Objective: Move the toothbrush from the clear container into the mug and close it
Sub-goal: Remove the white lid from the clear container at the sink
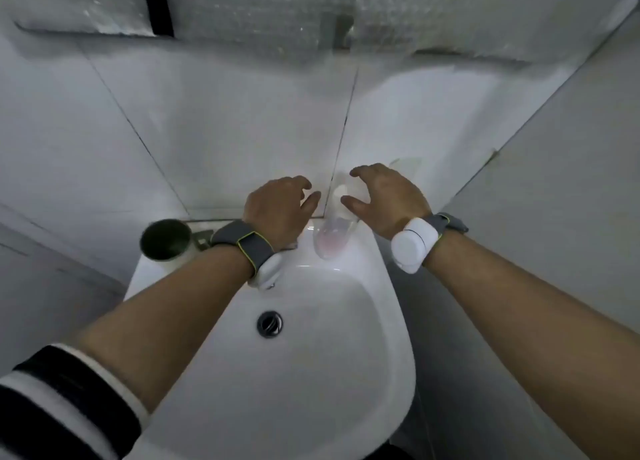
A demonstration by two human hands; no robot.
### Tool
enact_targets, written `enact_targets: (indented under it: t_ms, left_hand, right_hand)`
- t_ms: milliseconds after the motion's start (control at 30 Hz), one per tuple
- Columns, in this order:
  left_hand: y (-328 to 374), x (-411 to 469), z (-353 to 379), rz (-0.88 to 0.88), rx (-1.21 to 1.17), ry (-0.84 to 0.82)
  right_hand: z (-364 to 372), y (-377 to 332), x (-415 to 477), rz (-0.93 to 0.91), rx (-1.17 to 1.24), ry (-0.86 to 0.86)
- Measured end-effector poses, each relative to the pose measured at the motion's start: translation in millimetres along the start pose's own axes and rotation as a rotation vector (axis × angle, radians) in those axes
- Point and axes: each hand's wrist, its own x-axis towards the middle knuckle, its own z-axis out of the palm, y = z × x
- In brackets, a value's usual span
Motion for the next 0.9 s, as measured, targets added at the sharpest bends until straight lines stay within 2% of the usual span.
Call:
enact_targets:
  t_ms: [267,367,567,733,900]
  left_hand:
    - [-5,-5,63,0.002,-0.209,-0.232]
    - [-3,-7,78,0.019,-0.262,-0.232]
    - [-2,-14,77,0.052,-0.259,-0.199]
    - [17,-30,50,0.042,-0.463,-0.253]
    - [20,-46,20,0.019,-0.576,-0.225]
  right_hand:
    - [33,15,9,-0.016,0.087,-0.15]
    - [40,13,13,-0.011,0.114,-0.176]
    - [36,13,6,0.033,0.163,-0.124]
    - [12,5,-15,0.022,0.226,-0.098]
    - [-16,-16,-36,-0.014,0.323,-0.09]
